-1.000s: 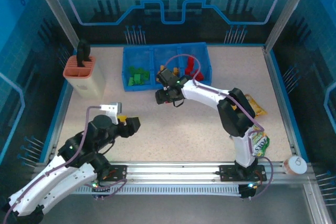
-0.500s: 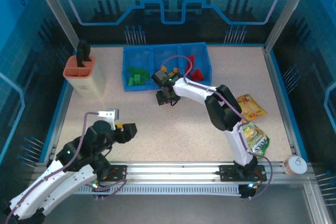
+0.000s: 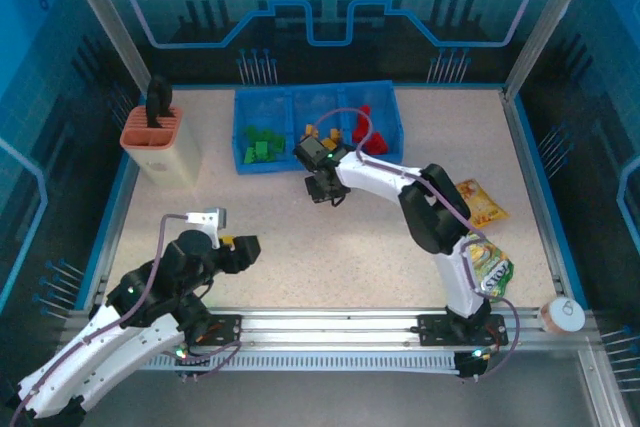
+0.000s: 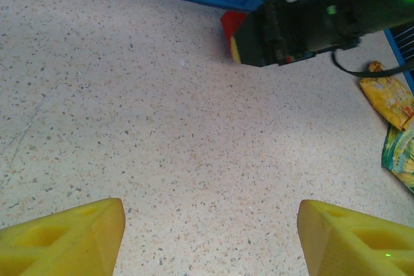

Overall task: Sort the legos into containers by color
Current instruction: Pick up the lego from the center of the table, then place the lego in the container.

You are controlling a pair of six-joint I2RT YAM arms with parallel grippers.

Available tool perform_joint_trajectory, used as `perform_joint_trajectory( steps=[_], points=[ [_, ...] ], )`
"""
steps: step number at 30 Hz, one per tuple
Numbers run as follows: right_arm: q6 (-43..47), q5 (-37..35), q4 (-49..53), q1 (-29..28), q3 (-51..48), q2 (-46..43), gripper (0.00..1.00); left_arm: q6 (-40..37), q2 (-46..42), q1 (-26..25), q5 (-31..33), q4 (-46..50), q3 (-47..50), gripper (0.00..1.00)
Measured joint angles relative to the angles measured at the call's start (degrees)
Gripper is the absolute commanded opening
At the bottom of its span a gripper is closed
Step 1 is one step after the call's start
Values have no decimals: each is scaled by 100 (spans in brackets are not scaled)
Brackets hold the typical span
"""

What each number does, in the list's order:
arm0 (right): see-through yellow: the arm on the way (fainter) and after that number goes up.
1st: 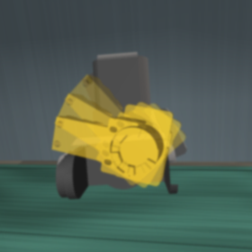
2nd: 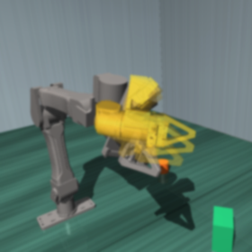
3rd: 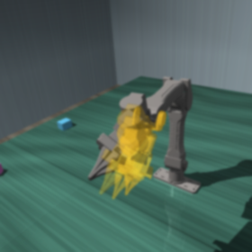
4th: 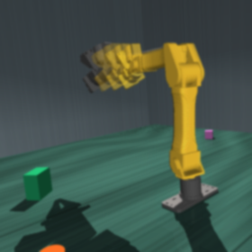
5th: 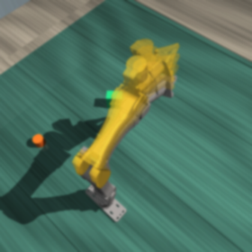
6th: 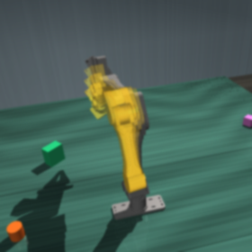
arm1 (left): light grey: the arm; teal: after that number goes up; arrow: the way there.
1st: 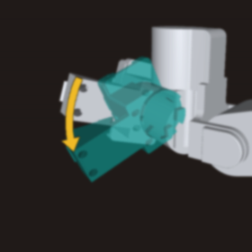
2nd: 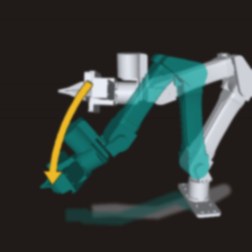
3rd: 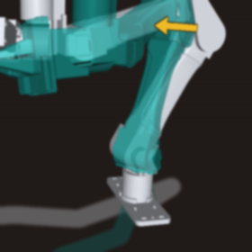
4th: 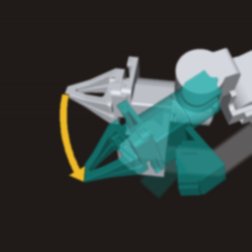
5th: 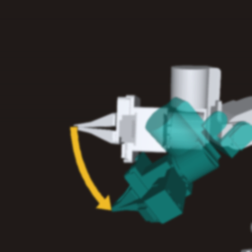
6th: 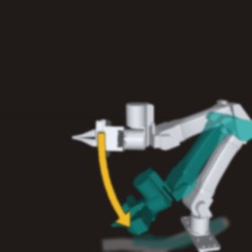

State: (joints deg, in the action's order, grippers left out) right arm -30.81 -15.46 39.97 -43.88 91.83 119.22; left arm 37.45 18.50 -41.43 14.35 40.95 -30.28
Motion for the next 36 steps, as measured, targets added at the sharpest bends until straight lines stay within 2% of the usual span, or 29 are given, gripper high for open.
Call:
perform_joint_trajectory(
  steps=[9,14,18,22,30,36],
  points=[
    [-22,-295,-426,-63,-1869,-2699,33,-7,17,-11,131,39,-136,71],
    [46,-323,-468,459,-2197,-3147,34,-13,341,-11,151,-17,-140,72],
    [232,-26,-507,1207,-2107,-2944,33,-33,754,-42,151,-96,-201,71],
    [466,264,-437,1797,-1274,-2081,33,-46,957,-151,162,-138,-385,71],
    [846,551,-92,1943,636,-345,35,-28,927,-365,310,-98,-533,71],
    [868,673,328,1965,1373,258,36,-26,881,-442,433,-28,-538,71]
  ],
)
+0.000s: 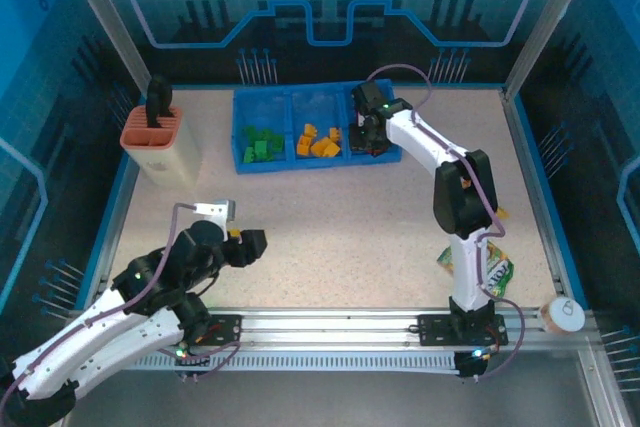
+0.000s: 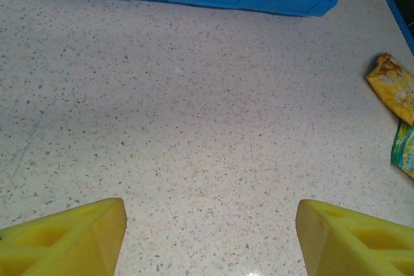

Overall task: Sort the legos into containers by color
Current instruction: Place the lego in the container, then reset both arms

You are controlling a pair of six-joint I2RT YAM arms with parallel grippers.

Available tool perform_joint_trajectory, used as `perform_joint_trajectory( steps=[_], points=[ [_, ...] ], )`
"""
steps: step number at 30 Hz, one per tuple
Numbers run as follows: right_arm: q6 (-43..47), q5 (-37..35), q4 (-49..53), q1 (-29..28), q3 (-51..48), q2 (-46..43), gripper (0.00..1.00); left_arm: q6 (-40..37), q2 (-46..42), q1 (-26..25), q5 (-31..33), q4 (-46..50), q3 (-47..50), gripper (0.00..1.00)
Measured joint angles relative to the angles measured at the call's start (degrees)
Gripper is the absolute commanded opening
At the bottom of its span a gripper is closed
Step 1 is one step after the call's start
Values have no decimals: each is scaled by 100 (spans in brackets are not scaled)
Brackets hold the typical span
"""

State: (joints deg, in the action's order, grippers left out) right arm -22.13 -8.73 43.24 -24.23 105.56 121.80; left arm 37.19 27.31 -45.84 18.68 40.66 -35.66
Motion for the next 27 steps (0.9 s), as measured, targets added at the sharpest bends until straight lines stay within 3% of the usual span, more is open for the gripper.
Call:
perform_joint_trajectory(
  steps=[3,7,15,20,27],
  points=[
    [11,-4,90,4,195,109,43,0,0,-26,24,26,-28,71],
    [17,-24,160,22,212,111,61,0,0,-52,66,28,-35,71],
    [-7,7,52,28,-238,-291,64,-2,-4,-57,109,26,-35,71],
    [2,52,-212,20,-870,-1211,68,-70,2,-79,192,33,-122,72],
    [131,223,-1049,-13,-2312,-3202,77,-485,339,-83,605,-20,-566,77]
  ],
)
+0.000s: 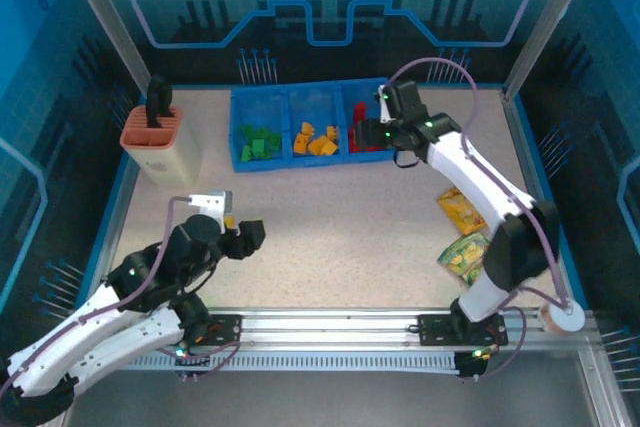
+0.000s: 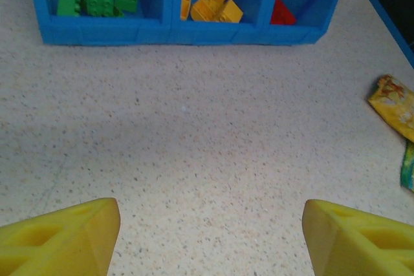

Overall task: Sort the legos into containers by color
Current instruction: Reset both arms

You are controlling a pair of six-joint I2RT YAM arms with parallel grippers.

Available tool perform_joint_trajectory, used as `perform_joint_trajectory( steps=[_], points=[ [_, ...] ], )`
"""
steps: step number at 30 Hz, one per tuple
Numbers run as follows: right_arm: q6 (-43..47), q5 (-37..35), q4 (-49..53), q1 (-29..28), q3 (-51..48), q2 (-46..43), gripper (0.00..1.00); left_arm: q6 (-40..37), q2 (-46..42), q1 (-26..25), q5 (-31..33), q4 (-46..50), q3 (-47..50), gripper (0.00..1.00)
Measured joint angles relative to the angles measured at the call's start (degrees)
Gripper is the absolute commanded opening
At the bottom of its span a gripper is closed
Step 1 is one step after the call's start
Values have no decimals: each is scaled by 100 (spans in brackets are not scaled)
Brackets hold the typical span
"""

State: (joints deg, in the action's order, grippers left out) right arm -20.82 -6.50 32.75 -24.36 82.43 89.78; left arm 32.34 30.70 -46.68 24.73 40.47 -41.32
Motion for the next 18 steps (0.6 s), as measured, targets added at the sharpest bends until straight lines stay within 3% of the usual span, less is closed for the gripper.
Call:
perform_joint_trajectory(
  steps=[7,8,11,18],
  points=[
    [302,-197,-758,-7,-1596,-2094,87,-579,546,0,688,-186,-247,90],
    [382,-260,-870,-7,-1853,-2437,100,-684,592,0,787,-262,-254,92],
    [621,-518,-1156,-7,-2592,-3329,100,-957,693,0,1064,-396,-260,99],
    [1045,-1429,-1641,-4,-4518,-5366,100,-1582,800,0,1663,-726,-262,99]
  ],
)
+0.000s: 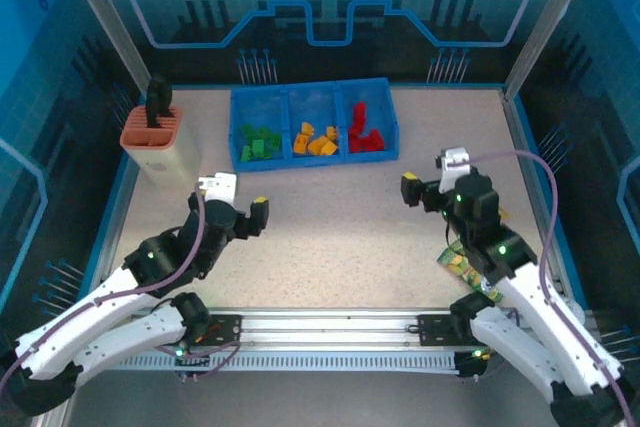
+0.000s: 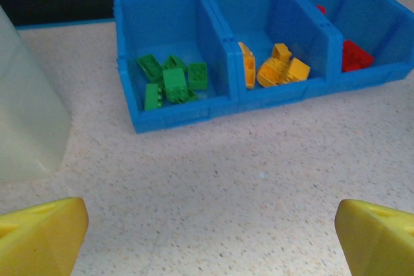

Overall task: Sort the legos into containers by color
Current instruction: Reset both arms

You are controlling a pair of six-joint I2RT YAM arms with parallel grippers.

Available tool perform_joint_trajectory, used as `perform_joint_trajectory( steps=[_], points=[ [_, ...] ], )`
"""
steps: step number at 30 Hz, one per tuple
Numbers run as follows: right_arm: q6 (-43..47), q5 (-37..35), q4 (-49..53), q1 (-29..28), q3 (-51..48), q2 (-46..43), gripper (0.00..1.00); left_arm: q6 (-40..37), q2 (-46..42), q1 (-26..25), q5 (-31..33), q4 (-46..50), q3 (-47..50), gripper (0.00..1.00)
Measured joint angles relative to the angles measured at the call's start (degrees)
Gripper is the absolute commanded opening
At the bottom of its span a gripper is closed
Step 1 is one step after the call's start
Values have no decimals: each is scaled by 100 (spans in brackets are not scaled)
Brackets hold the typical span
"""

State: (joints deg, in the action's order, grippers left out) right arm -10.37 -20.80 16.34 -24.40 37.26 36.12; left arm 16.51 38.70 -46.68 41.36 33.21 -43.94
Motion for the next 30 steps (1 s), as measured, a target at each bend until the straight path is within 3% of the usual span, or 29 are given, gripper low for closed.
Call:
perform_joint_trajectory(
  steps=[5,9,18,30],
  points=[
    [146,-505,-186,7,-1274,-1589,100,-407,-37,0,337,-407,225,99],
    [96,-890,-28,7,-1580,-2249,100,-566,-55,0,654,-555,597,99],
    [-79,-1534,313,7,-1915,-2321,100,-667,55,0,1344,-960,1434,99],
    [76,-1766,162,-20,-2643,-2079,100,-1051,485,201,1591,-2157,2433,99]
  ],
)
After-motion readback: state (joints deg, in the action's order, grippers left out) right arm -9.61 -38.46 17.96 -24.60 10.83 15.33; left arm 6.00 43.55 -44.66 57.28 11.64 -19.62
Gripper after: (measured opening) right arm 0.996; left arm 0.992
